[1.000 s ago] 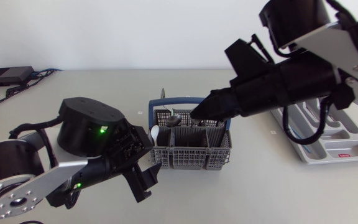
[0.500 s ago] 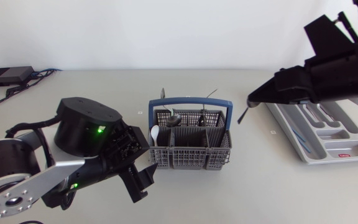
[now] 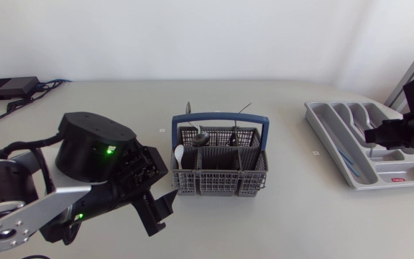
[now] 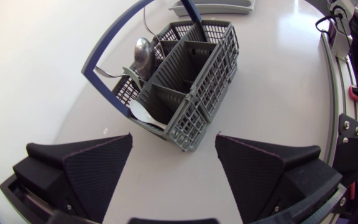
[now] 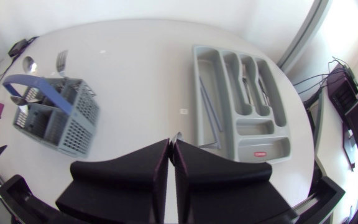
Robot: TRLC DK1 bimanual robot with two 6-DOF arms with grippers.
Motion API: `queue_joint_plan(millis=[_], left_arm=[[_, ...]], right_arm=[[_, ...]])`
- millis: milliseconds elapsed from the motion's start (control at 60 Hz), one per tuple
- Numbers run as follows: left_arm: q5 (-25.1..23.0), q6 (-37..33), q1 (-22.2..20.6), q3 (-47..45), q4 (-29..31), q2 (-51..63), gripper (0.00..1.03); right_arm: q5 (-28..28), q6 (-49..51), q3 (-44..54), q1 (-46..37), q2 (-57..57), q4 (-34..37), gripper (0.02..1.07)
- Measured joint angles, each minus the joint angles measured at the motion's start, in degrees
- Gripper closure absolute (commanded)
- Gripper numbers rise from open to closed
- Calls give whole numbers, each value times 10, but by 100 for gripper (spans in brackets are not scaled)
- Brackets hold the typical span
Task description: Sort the cutlery from the basket into the organizer compartments.
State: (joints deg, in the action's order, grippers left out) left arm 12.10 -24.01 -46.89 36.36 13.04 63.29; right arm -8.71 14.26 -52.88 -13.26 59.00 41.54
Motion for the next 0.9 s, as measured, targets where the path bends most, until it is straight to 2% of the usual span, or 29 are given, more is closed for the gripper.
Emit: queue_joint_plan(millis=[267, 550, 900], left_arm=[[4, 0, 0, 0, 5, 0, 11], [5, 0, 0, 0, 6, 0, 11], [5, 0, 3, 0, 6, 0, 11]], right_arm=[[-11, 113, 20, -155, 109, -119, 101], [-15, 192, 39, -237, 221, -252, 101], [-17, 241, 25, -304, 372, -346, 101]])
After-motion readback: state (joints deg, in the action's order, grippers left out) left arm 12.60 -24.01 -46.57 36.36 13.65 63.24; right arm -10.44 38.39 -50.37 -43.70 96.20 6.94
